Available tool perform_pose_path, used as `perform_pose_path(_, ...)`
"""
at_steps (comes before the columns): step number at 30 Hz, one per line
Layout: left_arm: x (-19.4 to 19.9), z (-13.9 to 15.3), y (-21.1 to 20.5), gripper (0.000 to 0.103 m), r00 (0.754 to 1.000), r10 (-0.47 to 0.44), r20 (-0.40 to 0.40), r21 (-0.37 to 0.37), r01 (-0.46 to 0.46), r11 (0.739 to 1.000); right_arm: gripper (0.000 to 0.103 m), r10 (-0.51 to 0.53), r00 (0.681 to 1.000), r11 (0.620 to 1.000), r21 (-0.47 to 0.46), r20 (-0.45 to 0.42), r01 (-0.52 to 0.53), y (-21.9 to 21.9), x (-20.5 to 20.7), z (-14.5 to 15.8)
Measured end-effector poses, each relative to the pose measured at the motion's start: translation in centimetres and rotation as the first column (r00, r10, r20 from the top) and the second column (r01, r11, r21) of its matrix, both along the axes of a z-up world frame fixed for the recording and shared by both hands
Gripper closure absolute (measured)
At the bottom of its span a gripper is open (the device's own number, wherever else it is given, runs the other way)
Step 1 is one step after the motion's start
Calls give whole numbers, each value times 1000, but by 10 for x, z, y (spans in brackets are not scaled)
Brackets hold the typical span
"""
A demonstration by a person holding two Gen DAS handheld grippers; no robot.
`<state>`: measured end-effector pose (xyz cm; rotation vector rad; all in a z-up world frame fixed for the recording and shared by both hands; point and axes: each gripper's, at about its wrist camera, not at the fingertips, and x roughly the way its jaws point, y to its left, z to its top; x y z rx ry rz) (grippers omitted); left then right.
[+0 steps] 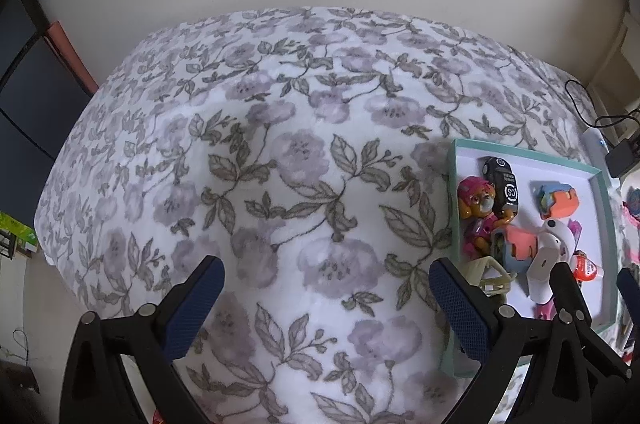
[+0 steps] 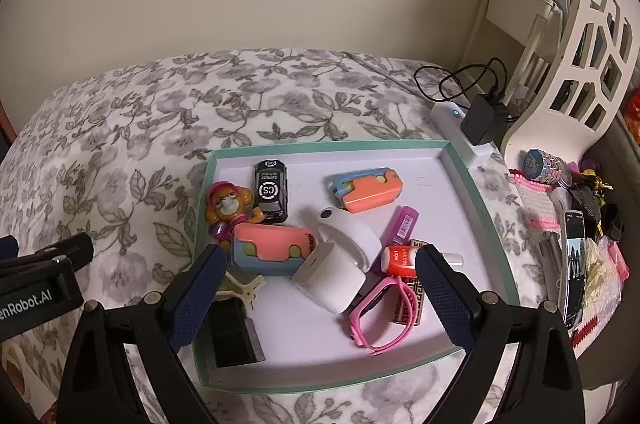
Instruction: Organize rigid objects
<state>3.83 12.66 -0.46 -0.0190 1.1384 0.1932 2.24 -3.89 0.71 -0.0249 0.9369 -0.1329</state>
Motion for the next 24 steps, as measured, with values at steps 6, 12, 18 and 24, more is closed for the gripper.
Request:
perform_pose_path(6, -4, -4, 5, 0, 1000, 6, -11, -12, -7, 1000, 7, 15, 1000, 1000, 14, 1, -15, 4, 0, 1)
perform_pose_path(12, -8, -8, 10, 0, 1000, 15, -24, -7, -16, 1000, 7, 21, 1000, 999, 35, 2, -21, 3, 0, 2)
perform_pose_path(18, -12, -11, 15, 0, 999, 27, -36, -2, -27, 1000, 7, 13, 1000, 999, 51, -6, -13, 1, 0, 1)
perform_pose_path(24, -13, -13, 17, 0, 999, 29, -42, -4, -29, 1000, 7, 8, 1000, 999, 43, -9, -8, 2, 1, 0)
